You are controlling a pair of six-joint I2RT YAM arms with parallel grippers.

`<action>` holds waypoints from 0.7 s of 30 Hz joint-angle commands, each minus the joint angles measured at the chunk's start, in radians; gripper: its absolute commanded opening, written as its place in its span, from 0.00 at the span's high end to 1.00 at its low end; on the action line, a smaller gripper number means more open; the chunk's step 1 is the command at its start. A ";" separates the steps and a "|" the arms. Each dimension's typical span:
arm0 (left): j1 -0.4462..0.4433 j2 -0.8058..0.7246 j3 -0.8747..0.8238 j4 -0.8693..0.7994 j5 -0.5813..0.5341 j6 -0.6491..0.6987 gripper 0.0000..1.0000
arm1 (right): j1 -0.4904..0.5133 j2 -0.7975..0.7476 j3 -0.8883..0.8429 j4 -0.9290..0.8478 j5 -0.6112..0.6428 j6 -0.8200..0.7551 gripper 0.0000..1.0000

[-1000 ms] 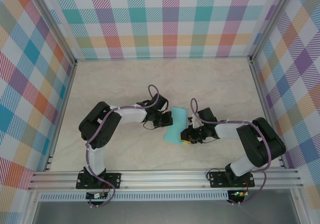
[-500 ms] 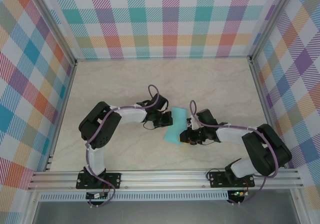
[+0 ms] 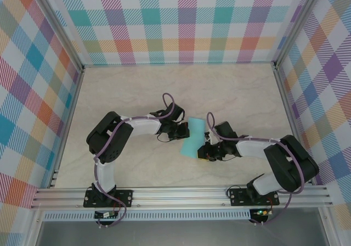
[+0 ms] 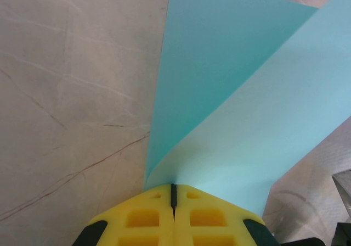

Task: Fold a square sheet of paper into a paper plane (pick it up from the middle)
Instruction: Fold the square sheet of paper in half at the center of the table.

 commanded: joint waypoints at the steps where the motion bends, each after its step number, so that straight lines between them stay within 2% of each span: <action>1: -0.018 0.069 -0.022 -0.082 -0.048 0.019 1.00 | 0.013 -0.040 -0.010 -0.017 -0.018 -0.028 0.82; 11: -0.017 0.073 -0.019 -0.079 -0.044 0.017 1.00 | 0.013 0.067 -0.027 -0.023 0.037 -0.025 0.83; 16: -0.018 0.075 -0.020 -0.079 -0.044 0.021 1.00 | 0.013 -0.027 0.004 -0.126 0.067 -0.029 0.83; 21: -0.017 0.074 -0.023 -0.079 -0.044 0.021 1.00 | 0.009 -0.103 0.117 -0.232 0.136 -0.036 0.82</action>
